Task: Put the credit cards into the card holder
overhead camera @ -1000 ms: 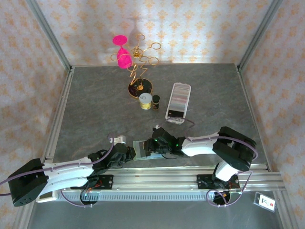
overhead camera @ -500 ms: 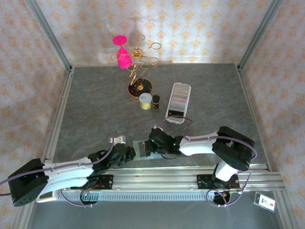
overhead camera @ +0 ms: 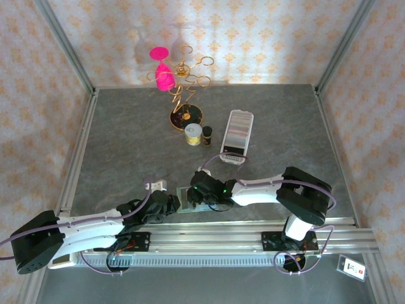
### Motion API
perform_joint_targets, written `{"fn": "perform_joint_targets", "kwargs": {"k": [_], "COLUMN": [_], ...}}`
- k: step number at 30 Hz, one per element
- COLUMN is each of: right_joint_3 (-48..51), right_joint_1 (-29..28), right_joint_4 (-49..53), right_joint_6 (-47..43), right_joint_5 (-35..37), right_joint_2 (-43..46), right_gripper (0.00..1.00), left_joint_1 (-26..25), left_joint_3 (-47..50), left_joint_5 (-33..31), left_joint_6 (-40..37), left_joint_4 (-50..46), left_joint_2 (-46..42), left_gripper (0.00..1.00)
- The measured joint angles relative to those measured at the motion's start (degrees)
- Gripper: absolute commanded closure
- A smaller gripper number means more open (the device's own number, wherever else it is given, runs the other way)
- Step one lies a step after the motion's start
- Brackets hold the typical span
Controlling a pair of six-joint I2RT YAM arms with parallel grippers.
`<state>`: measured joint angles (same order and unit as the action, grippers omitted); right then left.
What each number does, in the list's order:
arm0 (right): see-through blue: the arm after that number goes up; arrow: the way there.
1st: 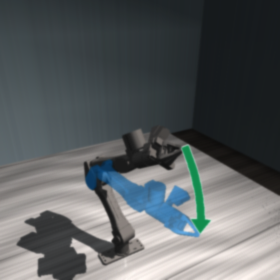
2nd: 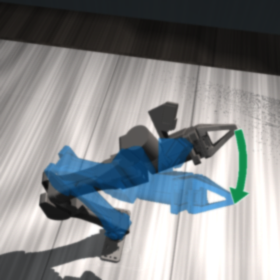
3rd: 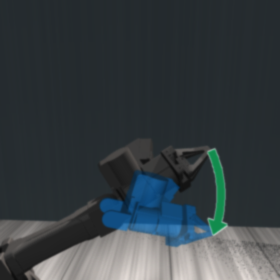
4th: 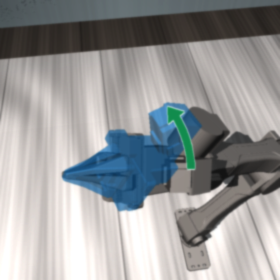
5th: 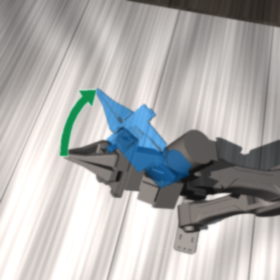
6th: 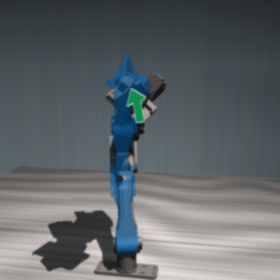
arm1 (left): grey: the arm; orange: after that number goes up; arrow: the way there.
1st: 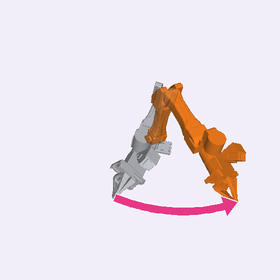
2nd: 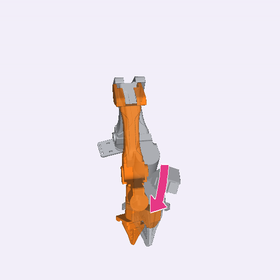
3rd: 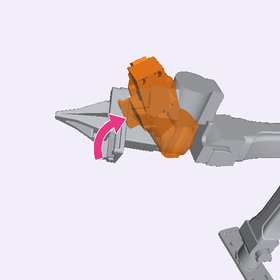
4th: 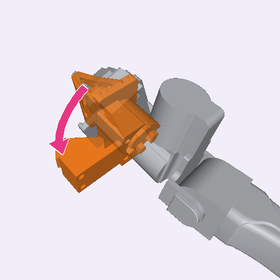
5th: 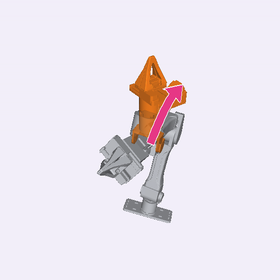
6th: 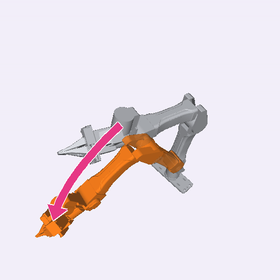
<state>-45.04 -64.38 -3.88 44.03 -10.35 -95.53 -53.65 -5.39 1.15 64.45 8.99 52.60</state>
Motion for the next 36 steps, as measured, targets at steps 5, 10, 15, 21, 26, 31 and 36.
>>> {"fn": "perform_joint_targets", "kwargs": {"k": [5,10,15,21,26,31,36], "right_joint_3": [-0.3,-0.1,1.5,1.6,1.6,2.2,2.4], "right_joint_1": [-0.2,-0.3,-0.3,-0.3,-0.3,-0.3,-0.5], "right_joint_4": [1.0,2.4,3.6,7.0,11.2,12.2,12.5], "right_joint_6": [-0.2,-0.4,-0.5,-0.7,-0.8,-0.8,-0.8], "right_joint_5": [1.2,2.6,4.6,7.5,10.0,10.2,10.0], "right_joint_2": [0.1,1.9,6.3,7.2,8.5,9.1,8.3], "right_gripper": [0.70,0.53,0.58,0.51,0.49,0.46,0.46], "left_joint_1": [0.0,0.0,0.0,0.0,0.0,0.0,0.0], "left_joint_3": [0.0,0.3,0.4,0.4,0.4,0.4,0.4], "left_joint_5": [0.1,0.5,1.4,1.5,1.5,1.5,1.5], "left_joint_6": [0.0,0.0,0.0,0.0,0.0,0.0,0.0], "left_joint_4": [0.0,0.1,0.0,0.0,0.0,0.0,-0.2], "left_joint_2": [-0.1,-0.7,-1.3,-1.5,-1.6,-2.0,-2.0], "left_gripper": [0.86,0.86,0.85,0.84,0.81,0.79,0.79]}}
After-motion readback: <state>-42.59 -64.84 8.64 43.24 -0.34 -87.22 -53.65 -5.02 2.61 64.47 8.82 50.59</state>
